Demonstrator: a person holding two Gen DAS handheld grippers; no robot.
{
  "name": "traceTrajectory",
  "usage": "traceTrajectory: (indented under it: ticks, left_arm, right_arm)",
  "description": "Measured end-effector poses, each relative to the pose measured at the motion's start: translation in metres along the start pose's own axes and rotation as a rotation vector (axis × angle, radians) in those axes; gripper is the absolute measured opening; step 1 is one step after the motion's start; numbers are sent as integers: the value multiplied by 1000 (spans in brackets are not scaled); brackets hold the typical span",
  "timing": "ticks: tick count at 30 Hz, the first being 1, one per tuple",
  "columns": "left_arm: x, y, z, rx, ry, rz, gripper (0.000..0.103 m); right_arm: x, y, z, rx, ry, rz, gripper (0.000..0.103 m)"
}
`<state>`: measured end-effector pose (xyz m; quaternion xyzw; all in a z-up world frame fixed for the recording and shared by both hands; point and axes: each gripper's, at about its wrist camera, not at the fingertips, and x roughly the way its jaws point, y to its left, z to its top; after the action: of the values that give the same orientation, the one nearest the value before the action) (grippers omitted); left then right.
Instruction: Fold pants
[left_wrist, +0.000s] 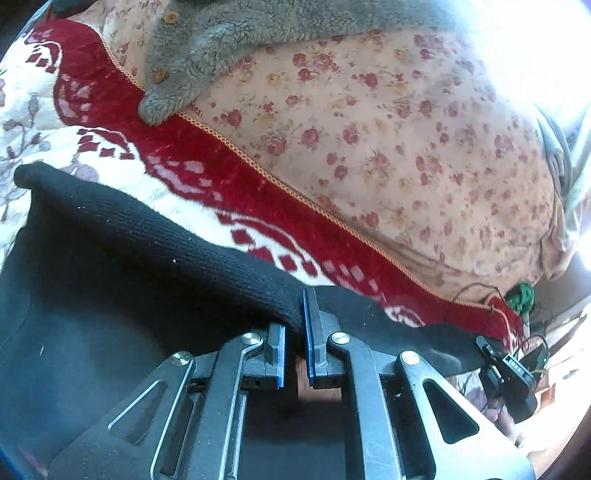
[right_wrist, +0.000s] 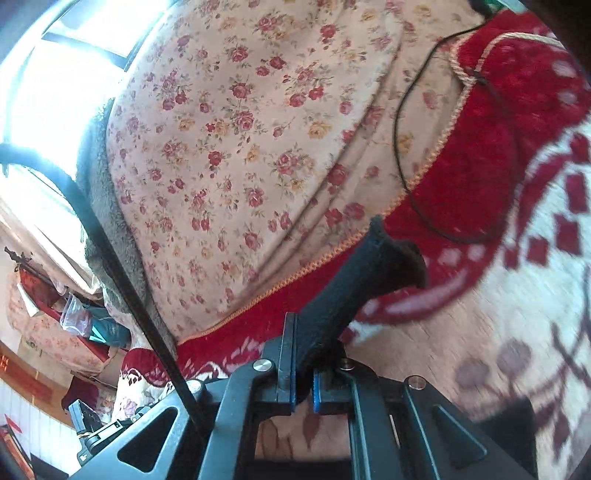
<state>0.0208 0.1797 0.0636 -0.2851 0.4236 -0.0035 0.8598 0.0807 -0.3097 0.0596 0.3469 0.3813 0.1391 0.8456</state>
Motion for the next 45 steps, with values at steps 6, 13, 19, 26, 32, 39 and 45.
traceTrajectory:
  ticks: [6, 13, 19, 26, 32, 39, 45]
  left_arm:
    - [-32, -7, -33, 47, -24, 3, 7]
    - [-60, -14, -85, 156, -58, 30, 7]
    - [-37, 3, -128, 177, 23, 98, 7]
    - [-39, 8, -129, 152, 7, 74, 7]
    - [-43, 9, -129, 149, 2, 58, 7]
    - [-54, 24, -127, 97, 38, 27, 12]
    - [-103, 53, -123, 81, -35, 83, 21]
  right_arm:
    - [-34, -7, -26, 34, -7, 17, 5]
    - [-84, -18, -63, -6, -31, 7, 5]
    - [-76, -61, -94, 68, 33, -85, 8]
    - [-92, -64, -92, 57, 1, -101, 5]
    - [-108, -53, -99, 8, -26, -144, 5]
    - [-118, -59, -100, 67, -31, -222, 26]
    - [-145, -14, -110, -48, -54, -192, 26]
